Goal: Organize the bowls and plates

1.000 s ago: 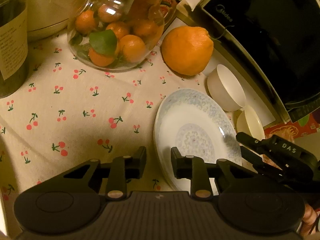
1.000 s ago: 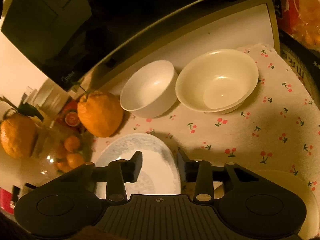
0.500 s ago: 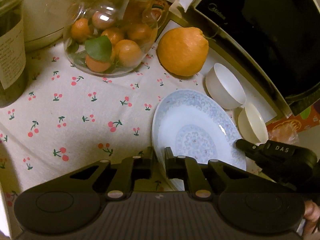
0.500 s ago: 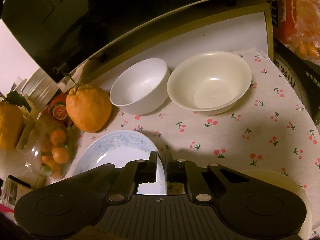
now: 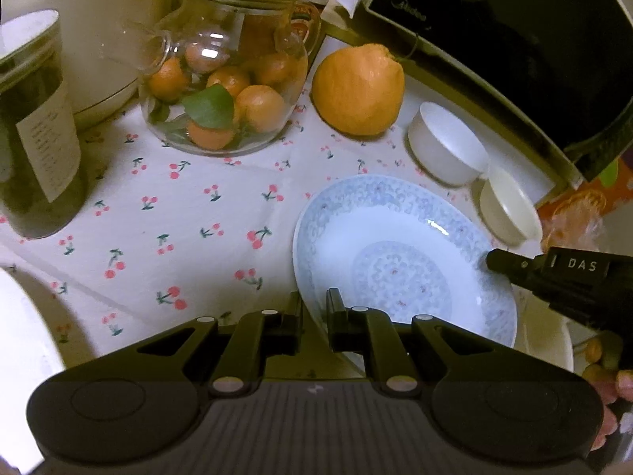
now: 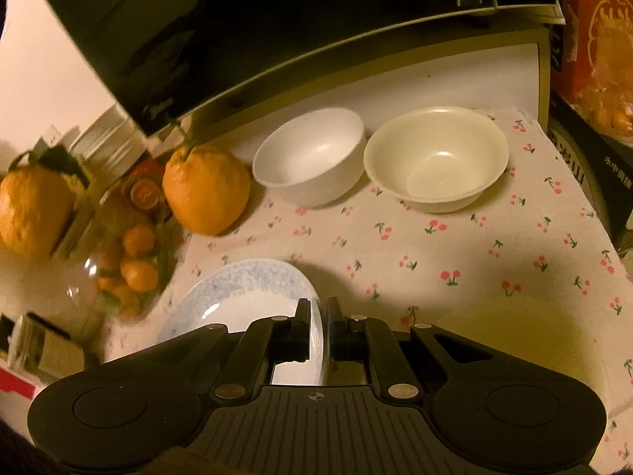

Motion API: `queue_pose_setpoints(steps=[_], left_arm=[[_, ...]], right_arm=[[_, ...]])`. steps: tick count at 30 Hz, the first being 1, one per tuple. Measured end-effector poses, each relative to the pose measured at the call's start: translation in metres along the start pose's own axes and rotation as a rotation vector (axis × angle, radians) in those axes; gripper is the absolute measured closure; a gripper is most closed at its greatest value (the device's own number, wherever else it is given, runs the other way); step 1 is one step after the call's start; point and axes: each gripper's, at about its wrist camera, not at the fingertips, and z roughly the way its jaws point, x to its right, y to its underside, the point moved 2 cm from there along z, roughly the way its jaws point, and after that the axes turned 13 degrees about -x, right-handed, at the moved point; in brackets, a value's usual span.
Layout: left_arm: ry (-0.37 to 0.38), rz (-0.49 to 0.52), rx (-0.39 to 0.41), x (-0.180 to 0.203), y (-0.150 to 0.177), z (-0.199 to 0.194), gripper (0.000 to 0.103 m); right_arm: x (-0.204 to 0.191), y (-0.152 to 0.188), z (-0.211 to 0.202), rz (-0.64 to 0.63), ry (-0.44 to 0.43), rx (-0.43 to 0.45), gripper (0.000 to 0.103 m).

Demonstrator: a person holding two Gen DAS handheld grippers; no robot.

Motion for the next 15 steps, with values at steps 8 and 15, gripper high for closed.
queue_pose_setpoints(steps=[8, 15], left_arm=[[-0.017, 0.064, 0.005, -0.008, 0.008, -0.017, 0.093], [-0.057, 0.104, -0.023, -0.015, 0.014, -0.019, 0.093]], right_arm=[[-0.005, 0.02, -0.005, 0.012, 0.008, -0.058, 0.094], [-0.014, 0.036, -0.007, -0.002, 0.022, -0.117, 0.094]])
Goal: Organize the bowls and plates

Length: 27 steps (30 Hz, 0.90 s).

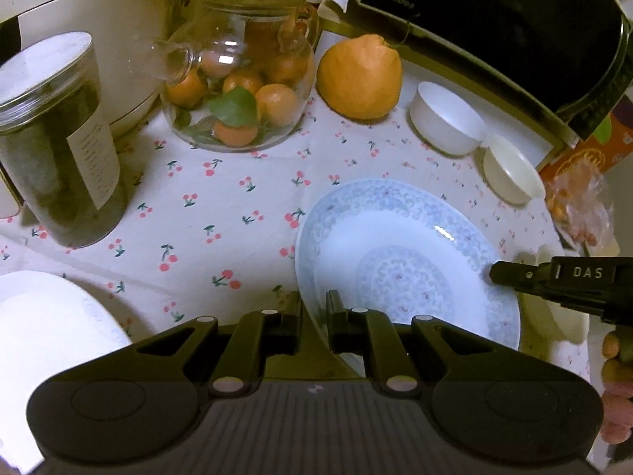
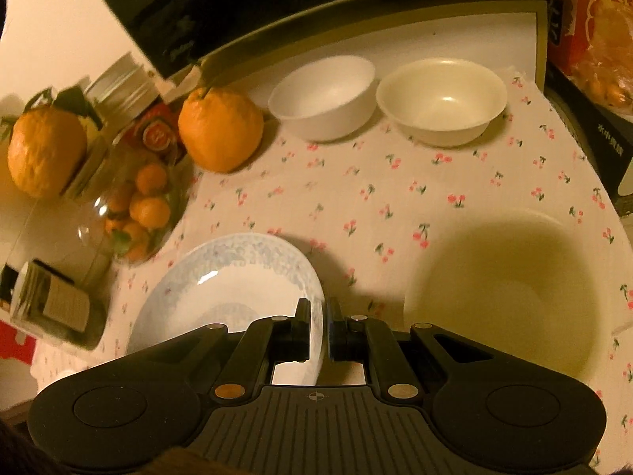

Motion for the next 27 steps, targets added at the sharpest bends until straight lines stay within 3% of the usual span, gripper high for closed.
queue_pose_setpoints(steps=[7, 20, 27], left_arm=[[-0.024, 0.004, -0.024, -0.007, 0.002, 0.001, 0.093], [-0.042, 0.012, -0.036, -0.008, 0.002, 0.001, 0.092], [-0.035, 0.013, -0.044, -0.009, 0.0, 0.002, 0.091]], right_arm=[[-0.003, 0.009, 0.004, 0.003, -0.007, -0.068, 0.093], [-0.008, 0.015, 0.001, -0.001, 0.022, -0.106, 0.092], [-0.004, 0.013, 0.001, 0.019, -0.004, -0.114, 0.091]])
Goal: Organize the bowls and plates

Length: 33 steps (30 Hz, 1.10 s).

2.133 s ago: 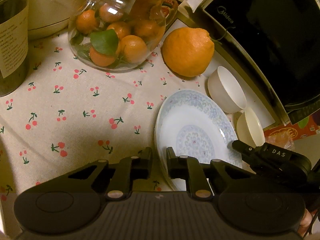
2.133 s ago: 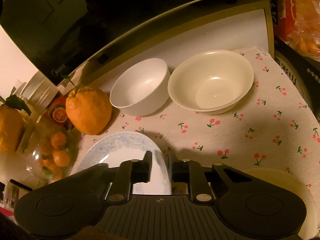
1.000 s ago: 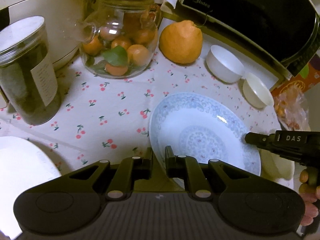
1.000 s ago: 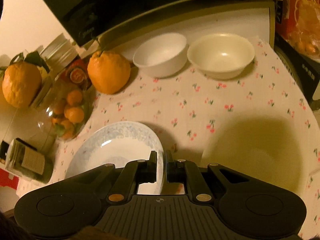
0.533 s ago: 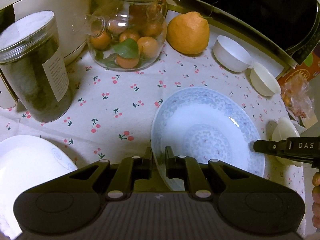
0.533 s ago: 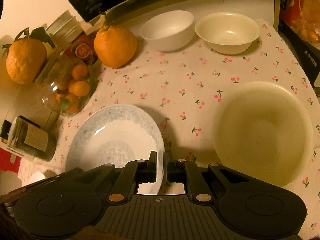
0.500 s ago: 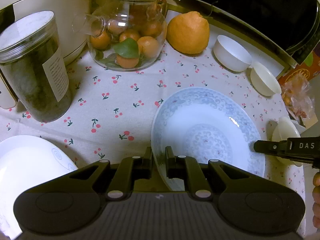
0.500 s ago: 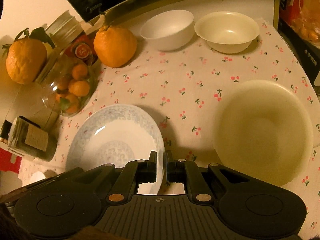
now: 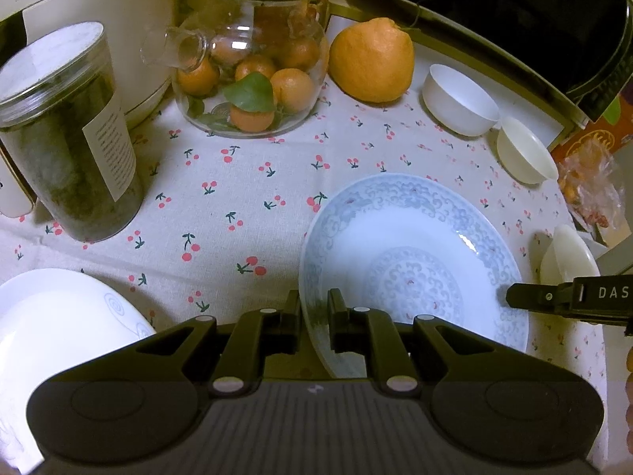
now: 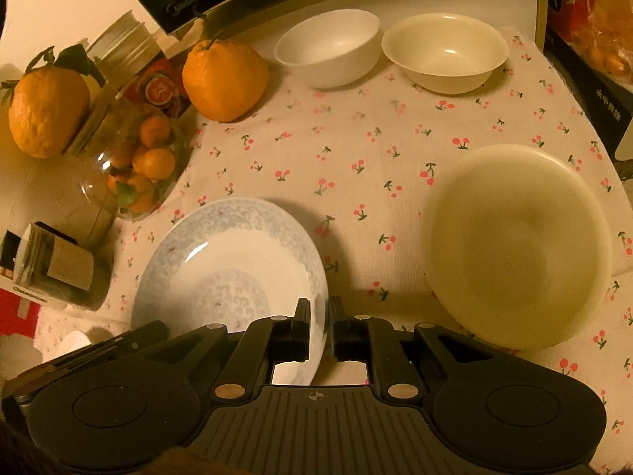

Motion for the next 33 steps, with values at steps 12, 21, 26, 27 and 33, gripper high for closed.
queue_pose_setpoints(steps=[12, 21, 26, 27, 33], left_arm=[[-0.037, 0.056, 0.027, 0.002, 0.007, -0.014, 0.07], [-0.049, 0.109, 0.02, 0.005, 0.023, -0.03, 0.037], [-0.046, 0.167, 0.002, 0.01, 0.034, -0.039, 0.016], [-0.047, 0.172, -0.001, 0.011, 0.035, -0.041, 0.011], [-0.074, 0.219, -0.008, 0.01, 0.048, -0.055, 0.001]], right_arm=[[0.009, 0.011, -0.011, 0.067, -0.043, 0.014, 0.069], [0.007, 0.037, -0.041, 0.085, -0.057, 0.06, 0.036], [0.003, 0.056, -0.057, 0.074, -0.049, 0.097, 0.025], [0.003, 0.059, -0.059, 0.074, -0.05, 0.1, 0.024], [0.002, 0.086, -0.069, 0.093, -0.064, 0.124, 0.017]])
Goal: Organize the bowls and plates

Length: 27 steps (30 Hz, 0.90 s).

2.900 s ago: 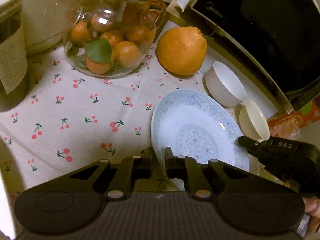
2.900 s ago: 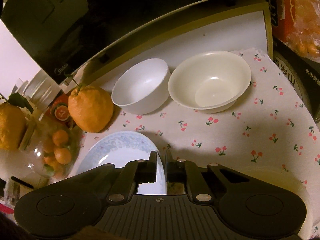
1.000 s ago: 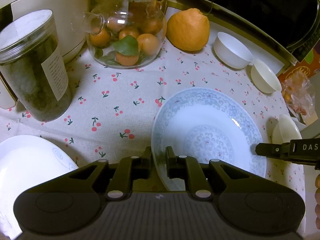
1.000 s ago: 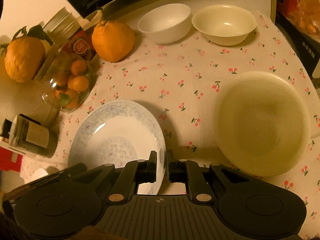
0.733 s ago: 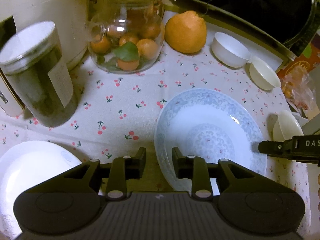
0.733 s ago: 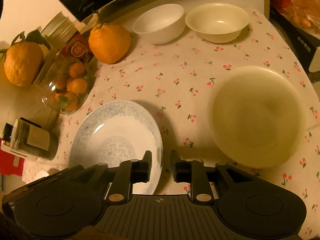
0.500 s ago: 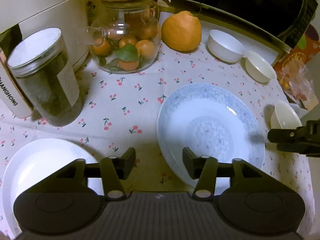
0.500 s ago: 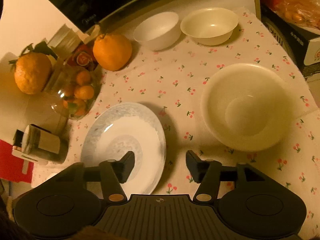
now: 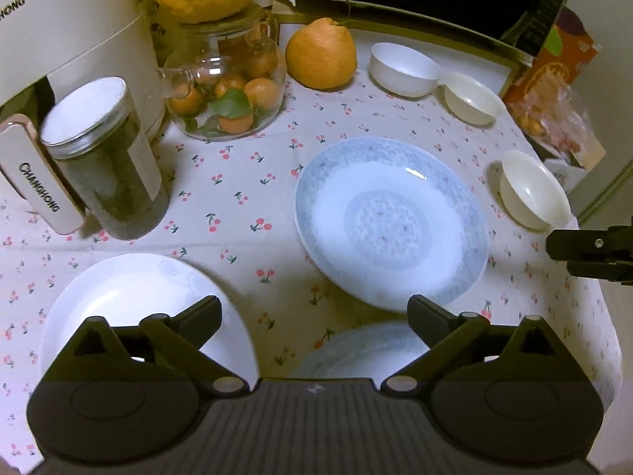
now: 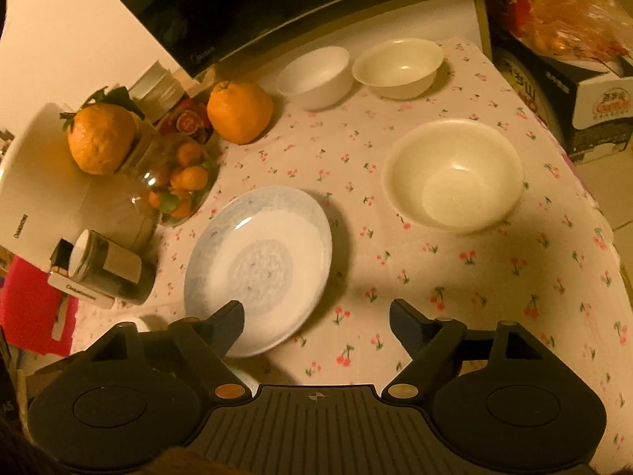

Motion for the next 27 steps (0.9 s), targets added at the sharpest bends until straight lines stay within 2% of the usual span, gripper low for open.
queue_pose_setpoints(steps=[5, 9, 14, 18, 23, 27], left_arm=[[0.021, 0.007, -0.014, -0.003, 0.012, -0.007, 0.001], [0.074, -0.006, -0.006, -0.005, 0.019, -0.01, 0.001], [0.124, 0.003, 0.018, -0.006, 0.031, -0.012, 0.001], [0.119, 0.066, 0.027, -0.004, 0.044, -0.017, 0.0], [0.106, 0.045, -0.019, -0.009, 0.063, -0.018, 0.001], [0.099, 0.063, -0.022, -0.008, 0.074, -0.023, 0.001]], right_arm=[[-0.003, 0.018, -0.004, -0.037, 0.002, 0.008, 0.017], [-0.004, 0.03, -0.006, -0.074, 0.005, 0.033, 0.012], [-0.005, 0.046, -0.002, -0.148, 0.047, 0.023, 0.012], [-0.007, 0.058, 0.002, -0.19, 0.045, 0.0, 0.012], [-0.01, 0.072, 0.006, -0.231, 0.036, -0.029, 0.012], [-0.009, 0.076, 0.012, -0.222, 0.035, -0.051, 0.012]])
